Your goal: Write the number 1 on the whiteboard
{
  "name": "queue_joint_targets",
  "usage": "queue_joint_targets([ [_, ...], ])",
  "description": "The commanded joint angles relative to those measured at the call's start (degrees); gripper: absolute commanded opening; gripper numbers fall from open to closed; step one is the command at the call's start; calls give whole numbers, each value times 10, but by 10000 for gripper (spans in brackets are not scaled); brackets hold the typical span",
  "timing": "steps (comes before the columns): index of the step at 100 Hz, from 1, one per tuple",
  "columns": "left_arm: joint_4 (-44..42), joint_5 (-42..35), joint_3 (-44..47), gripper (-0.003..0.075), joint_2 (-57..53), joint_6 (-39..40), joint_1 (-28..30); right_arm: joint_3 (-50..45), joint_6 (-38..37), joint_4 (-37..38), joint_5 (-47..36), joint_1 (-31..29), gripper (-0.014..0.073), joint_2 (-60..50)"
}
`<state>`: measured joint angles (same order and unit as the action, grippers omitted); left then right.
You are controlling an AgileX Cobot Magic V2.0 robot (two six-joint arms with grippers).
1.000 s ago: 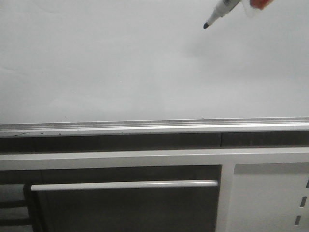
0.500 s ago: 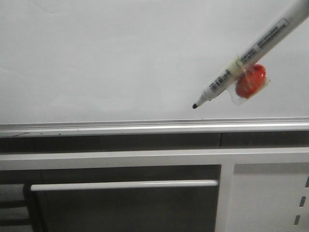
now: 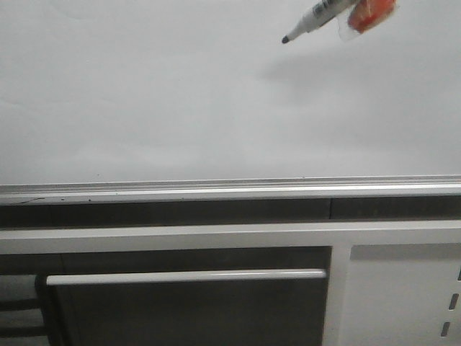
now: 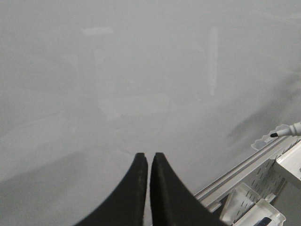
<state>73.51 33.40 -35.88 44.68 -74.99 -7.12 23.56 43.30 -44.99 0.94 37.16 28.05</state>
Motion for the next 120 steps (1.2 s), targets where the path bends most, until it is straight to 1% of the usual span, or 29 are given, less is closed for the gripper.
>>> queue_joint_targets([
  [1, 31, -7, -17, -20, -4, 0, 1, 28, 9, 16, -60, 14, -43, 15],
  [9, 31, -7, -17, -20, -4, 0, 1, 40, 9, 27, -72, 23, -43, 29],
  [26, 31, -5, -17, -20, -4, 0, 1, 65, 9, 50, -74, 23, -43, 64],
  [47, 31, -5, -17, -20, -4, 0, 1, 66, 9, 53, -92, 23, -43, 108],
  [108, 31, -4, -17, -20, -4, -8, 1, 66, 9, 64, -131, 23, -43, 109],
  [120, 32, -4, -17, -20, -4, -8, 1, 66, 9, 67, -134, 23, -43, 124],
])
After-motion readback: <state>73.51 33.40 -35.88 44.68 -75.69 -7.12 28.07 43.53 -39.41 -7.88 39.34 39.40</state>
